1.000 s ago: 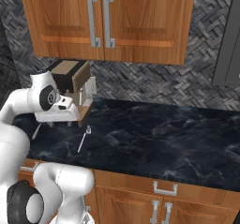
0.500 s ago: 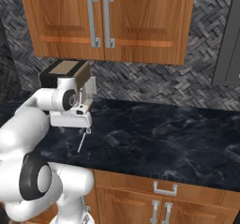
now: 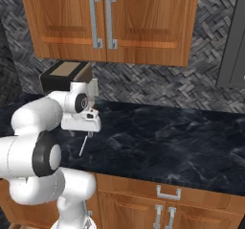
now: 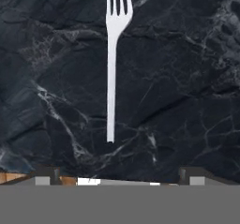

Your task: Take the fork and place it on the left side of the plate. Then take the spoon and place it on the right side of the plate. Make sure they're directly next to the plate.

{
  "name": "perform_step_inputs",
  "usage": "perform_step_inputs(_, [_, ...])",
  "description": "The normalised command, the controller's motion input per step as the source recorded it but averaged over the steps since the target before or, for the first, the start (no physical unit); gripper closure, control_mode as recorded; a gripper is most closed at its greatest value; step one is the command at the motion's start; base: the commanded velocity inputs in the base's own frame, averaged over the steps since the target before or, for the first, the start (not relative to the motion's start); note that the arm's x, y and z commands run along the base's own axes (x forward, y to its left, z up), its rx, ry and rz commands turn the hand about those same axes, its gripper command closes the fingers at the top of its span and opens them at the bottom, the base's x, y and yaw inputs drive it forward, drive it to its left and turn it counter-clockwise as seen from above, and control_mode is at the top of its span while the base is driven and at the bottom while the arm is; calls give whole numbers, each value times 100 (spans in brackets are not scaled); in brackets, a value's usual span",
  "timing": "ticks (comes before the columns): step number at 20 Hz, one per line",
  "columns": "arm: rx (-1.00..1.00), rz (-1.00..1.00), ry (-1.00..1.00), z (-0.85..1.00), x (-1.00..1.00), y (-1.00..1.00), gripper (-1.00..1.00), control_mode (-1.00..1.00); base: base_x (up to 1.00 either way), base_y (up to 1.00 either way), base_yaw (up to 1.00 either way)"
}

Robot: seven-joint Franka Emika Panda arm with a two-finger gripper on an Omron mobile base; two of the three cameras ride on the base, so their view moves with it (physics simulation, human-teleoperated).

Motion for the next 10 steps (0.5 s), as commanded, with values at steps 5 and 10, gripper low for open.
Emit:
perform_step_inputs(5, [0,-2,5,-41,42,1,-100,-100,0,0,0])
perform_step_inputs(10, [0,-1,6,-38,27,0,-100,-100,0,0,0])
